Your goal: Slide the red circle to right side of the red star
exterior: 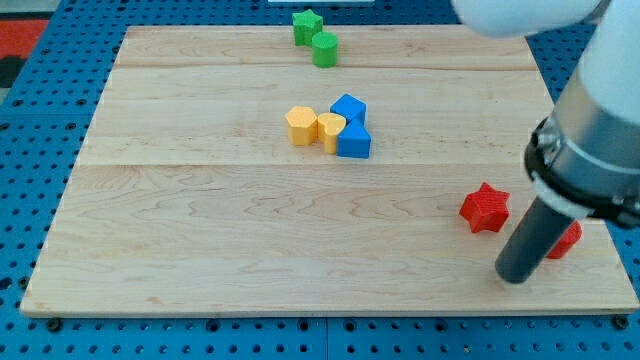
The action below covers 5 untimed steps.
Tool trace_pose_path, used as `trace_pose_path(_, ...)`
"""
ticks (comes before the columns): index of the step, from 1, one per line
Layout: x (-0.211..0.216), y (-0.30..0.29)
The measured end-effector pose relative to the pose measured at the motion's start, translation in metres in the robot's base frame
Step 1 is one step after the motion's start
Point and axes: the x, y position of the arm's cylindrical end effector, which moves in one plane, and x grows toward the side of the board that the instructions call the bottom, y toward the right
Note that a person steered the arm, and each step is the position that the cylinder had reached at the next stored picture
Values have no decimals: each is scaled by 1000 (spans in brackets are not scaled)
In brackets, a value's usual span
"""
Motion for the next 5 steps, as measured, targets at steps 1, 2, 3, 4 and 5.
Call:
trace_pose_path(1, 16, 71)
trace_pose_path(2, 2, 93)
trace_pose_path(3, -28, 70)
trace_pose_path(4, -56, 50)
trace_pose_path(5, -67, 31)
